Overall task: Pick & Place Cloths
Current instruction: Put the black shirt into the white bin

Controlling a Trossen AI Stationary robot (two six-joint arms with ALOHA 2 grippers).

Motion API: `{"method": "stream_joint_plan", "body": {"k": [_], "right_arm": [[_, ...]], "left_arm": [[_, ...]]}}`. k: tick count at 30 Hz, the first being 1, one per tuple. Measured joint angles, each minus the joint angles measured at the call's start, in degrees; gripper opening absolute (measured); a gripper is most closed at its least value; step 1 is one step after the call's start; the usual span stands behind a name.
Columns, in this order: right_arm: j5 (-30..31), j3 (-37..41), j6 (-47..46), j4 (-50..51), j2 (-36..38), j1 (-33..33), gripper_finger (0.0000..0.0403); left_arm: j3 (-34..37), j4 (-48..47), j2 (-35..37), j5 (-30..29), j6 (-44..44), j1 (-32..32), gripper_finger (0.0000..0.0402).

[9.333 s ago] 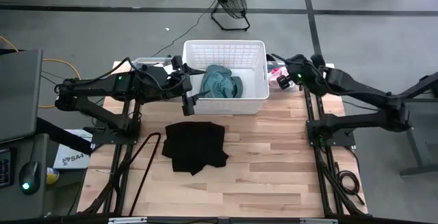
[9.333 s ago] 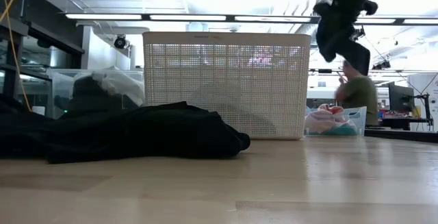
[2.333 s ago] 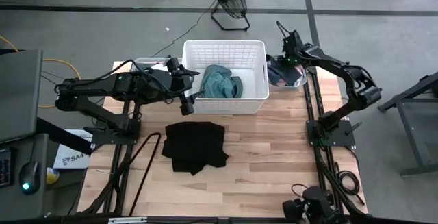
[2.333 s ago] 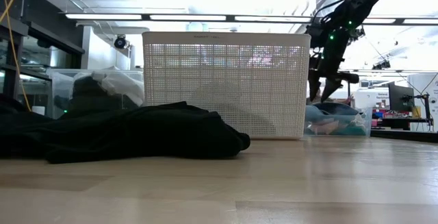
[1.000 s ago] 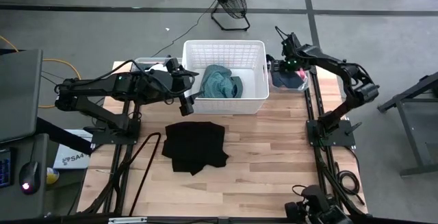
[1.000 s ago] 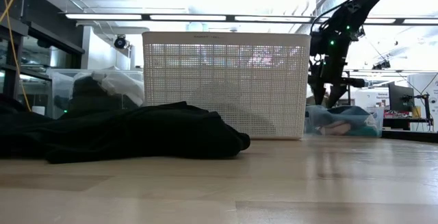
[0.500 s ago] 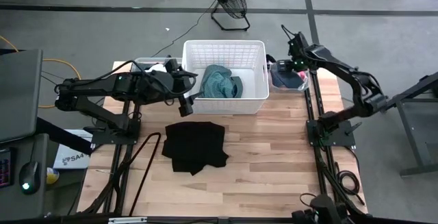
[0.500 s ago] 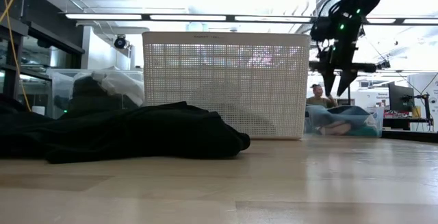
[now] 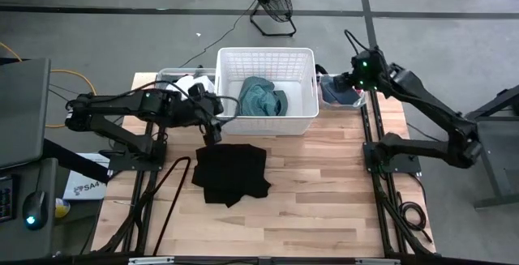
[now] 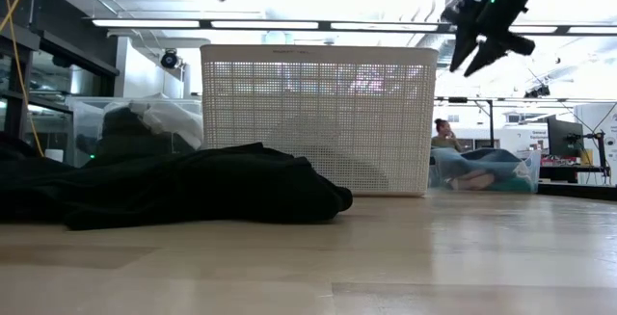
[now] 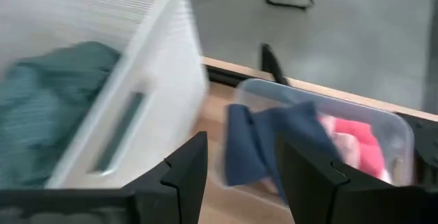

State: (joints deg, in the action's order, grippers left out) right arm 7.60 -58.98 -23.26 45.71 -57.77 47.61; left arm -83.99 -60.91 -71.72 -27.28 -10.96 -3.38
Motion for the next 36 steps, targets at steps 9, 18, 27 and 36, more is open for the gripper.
{"method": "stream_joint_plan", "body": {"k": [9, 18, 27, 36], "right_arm": [[4.4, 0.0, -5.3, 0.0, 7.1, -11.7, 0.0160], [7.2, 0.0, -8.6, 0.0, 8.6, -22.2, 0.0160], [10.5, 0.0, -11.5, 0.0, 8.6, -28.4, 0.0160], [10.9, 0.0, -11.3, 0.6, 8.6, -31.0, 0.0160]], "left_arm": [[12.1, 1.9, 0.0, 11.3, -0.5, 0.0, 0.0294], [24.8, 9.0, 0.0, 26.0, 3.6, 0.0, 0.0294], [34.1, 19.1, -1.0, 36.3, 9.7, 0.0, 0.0294], [36.6, 24.5, -7.8, 31.2, 13.6, -0.3, 0.0294]]}}
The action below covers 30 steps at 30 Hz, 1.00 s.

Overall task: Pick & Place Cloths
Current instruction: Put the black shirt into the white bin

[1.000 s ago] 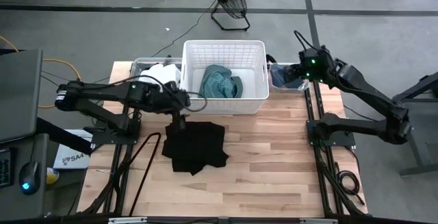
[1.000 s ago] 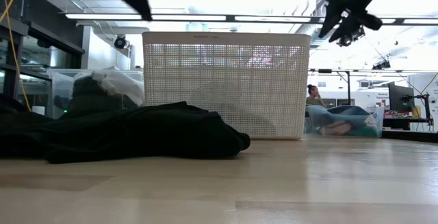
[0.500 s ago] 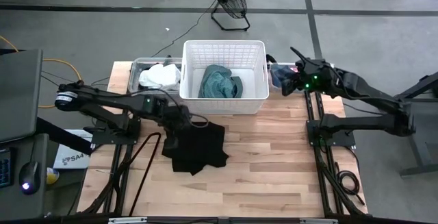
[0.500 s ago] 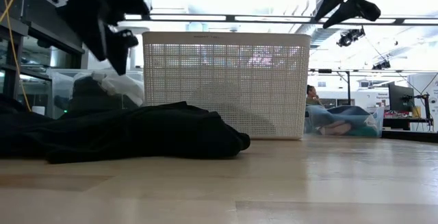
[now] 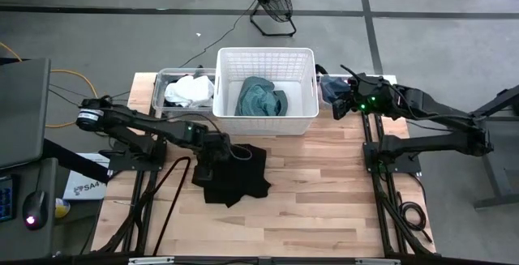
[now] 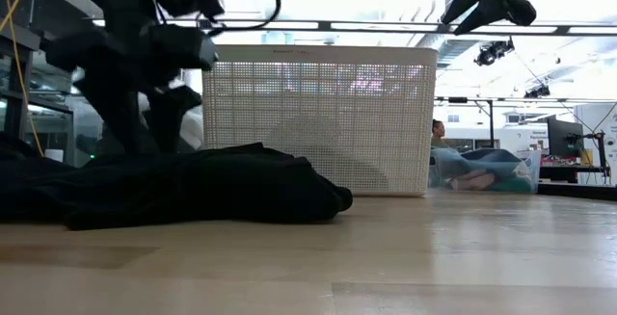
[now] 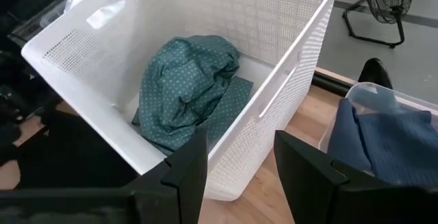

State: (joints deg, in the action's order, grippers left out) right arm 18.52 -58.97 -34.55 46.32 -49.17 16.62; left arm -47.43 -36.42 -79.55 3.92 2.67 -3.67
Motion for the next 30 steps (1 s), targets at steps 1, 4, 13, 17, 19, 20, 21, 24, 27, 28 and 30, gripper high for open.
{"method": "stream_joint_plan", "body": {"k": [1, 4, 13, 17, 19, 20, 21, 24, 27, 28, 30], "right_arm": [[0.0, 0.0, 0.0, 0.0, 0.0, -0.2, 0.0160], [0.0, 0.0, 0.2, 0.2, 0.0, -0.7, 0.0160], [-0.4, 0.0, 1.8, 0.9, 0.0, -1.4, 0.0160], [-0.5, 0.0, 1.8, 1.4, 0.0, -1.4, 0.0160], [-0.7, 0.0, 2.6, 1.6, 0.0, -1.4, 0.0160], [-0.7, 0.0, 3.1, 1.7, 0.0, -1.4, 0.0160], [-0.7, 0.0, 3.3, 1.8, 0.0, -1.4, 0.0160], [-0.7, 0.0, 3.6, 2.0, 0.0, -1.4, 0.0160], [-0.7, 0.0, 4.4, 2.0, 0.0, -1.4, 0.0160], [-0.7, 0.0, 4.4, 2.0, 0.0, -1.4, 0.0160], [-0.7, 0.0, 4.5, 2.0, 0.0, -1.4, 0.0160]], "left_arm": [[0.0, 0.1, -0.9, -1.0, 0.1, -0.2, 0.0294], [0.0, 2.0, -4.1, -2.0, 0.1, -0.2, 0.0294], [-0.4, 5.6, -13.0, -3.2, -0.1, -0.2, 0.0294], [-0.6, 8.2, -16.8, -4.3, -0.5, -0.3, 0.0283], [-0.6, 8.9, -18.3, -4.4, -0.5, -0.3, 0.0261], [-0.6, 9.3, -18.4, -4.3, -0.5, -0.3, 0.0245], [-0.6, 9.7, -18.5, -4.3, -0.5, -0.2, 0.0227], [-0.6, 11.4, -19.1, -4.3, -1.7, -0.9, 0.0159], [-0.6, 11.5, -19.1, -3.3, -1.9, -2.3, 0.0073], [-0.6, 11.4, -19.1, -2.9, -2.0, -2.9, 0.0044], [-0.6, 11.7, -19.1, -2.8, -3.1, -4.2, 0.0039]]}}
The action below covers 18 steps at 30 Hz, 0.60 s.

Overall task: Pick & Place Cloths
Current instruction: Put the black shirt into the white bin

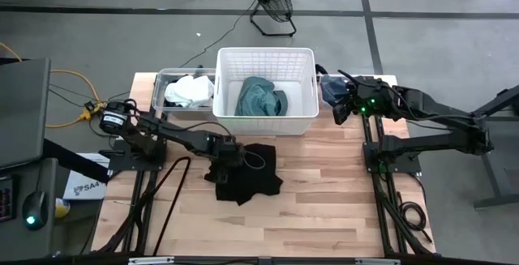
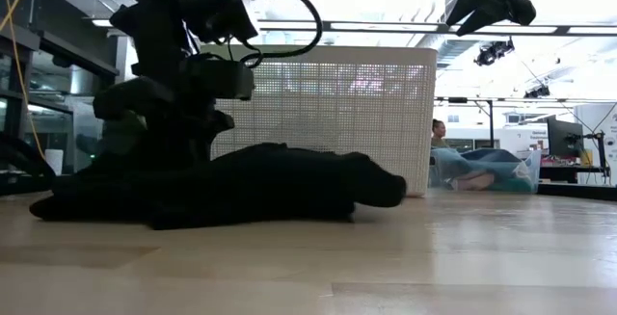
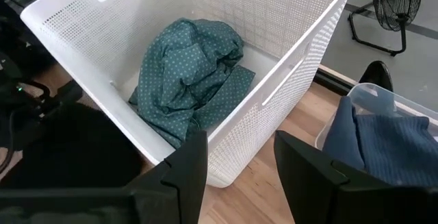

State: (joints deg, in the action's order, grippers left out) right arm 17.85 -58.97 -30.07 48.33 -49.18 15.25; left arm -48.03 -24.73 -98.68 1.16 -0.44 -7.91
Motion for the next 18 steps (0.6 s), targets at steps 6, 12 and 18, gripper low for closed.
{"method": "stream_joint_plan", "body": {"k": [6, 12, 18], "right_arm": [[-0.8, 0.0, 0.0, -0.1, 0.0, 0.0, 0.0160], [-3.4, 0.0, 0.3, -0.7, 0.0, 0.0, 0.0160], [-4.7, 0.0, 0.4, -1.0, 0.0, 0.0, 0.0160]], "left_arm": [[-3.5, -5.3, 3.9, 3.9, -1.3, -4.0, 0.0039], [-14.3, -17.8, 12.1, 1.6, 0.2, -5.6, 0.0039], [-30.3, -27.9, 17.3, 0.9, 0.9, -5.7, 0.0039]]}}
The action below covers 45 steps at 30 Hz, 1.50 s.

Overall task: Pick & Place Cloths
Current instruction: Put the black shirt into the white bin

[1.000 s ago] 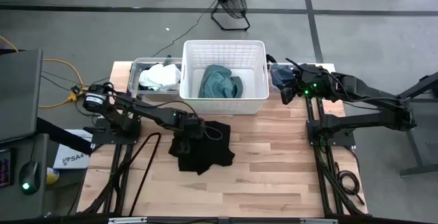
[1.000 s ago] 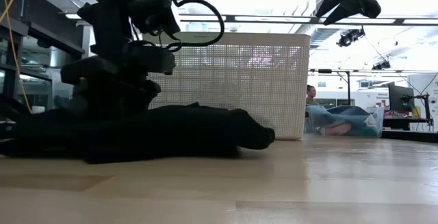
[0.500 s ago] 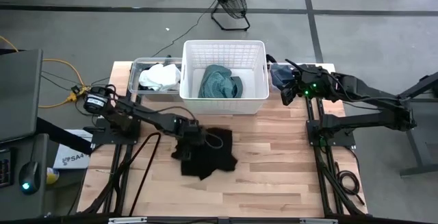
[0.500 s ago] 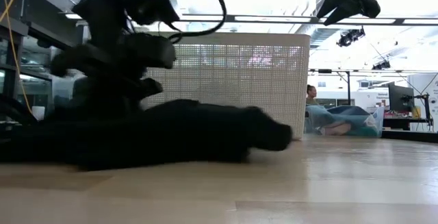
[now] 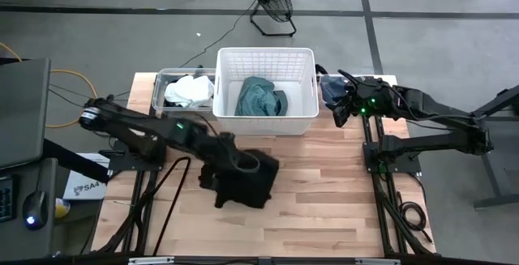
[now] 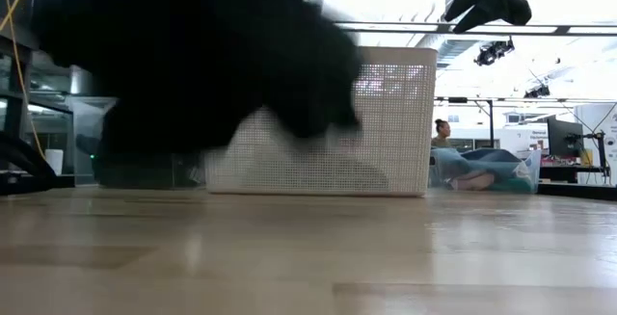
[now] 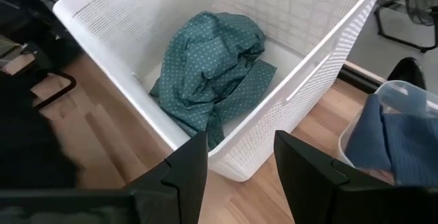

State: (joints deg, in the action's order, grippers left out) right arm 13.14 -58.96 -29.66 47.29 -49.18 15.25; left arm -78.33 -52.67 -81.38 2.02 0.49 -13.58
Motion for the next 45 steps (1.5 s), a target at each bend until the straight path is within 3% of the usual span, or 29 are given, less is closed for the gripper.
{"method": "stream_joint_plan", "body": {"k": [11, 19, 23, 31, 39, 45], "right_arm": [[-0.3, 0.0, 2.0, -2.7, 0.0, 0.0, 0.0160], [-0.3, 0.0, 3.0, -6.5, 0.0, 0.0, 0.0160], [-0.4, 0.0, 4.4, -8.2, 0.0, 0.0, 0.0160], [-1.5, 0.0, 6.0, -9.8, 0.0, 0.0, 0.0160], [-1.4, 0.0, 6.0, -9.8, 0.0, 0.0, 0.0160], [-1.4, 0.0, 5.8, -9.8, 0.0, 0.0, 0.0160]], "left_arm": [[-28.3, -1.9, 3.0, -2.9, 4.1, 0.1, 0.0039], [-36.3, 17.7, 3.6, -2.2, 4.2, 1.6, 0.0039], [-36.9, 28.0, 3.7, 5.7, 1.6, 5.5, 0.0039], [-36.9, 35.4, 2.0, 25.0, -1.0, 14.4, 0.0039], [-36.9, 49.8, -1.9, 42.3, -5.9, 19.3, 0.0039], [-36.9, 62.7, -5.5, 51.6, -10.2, 22.5, 0.0039]]}}
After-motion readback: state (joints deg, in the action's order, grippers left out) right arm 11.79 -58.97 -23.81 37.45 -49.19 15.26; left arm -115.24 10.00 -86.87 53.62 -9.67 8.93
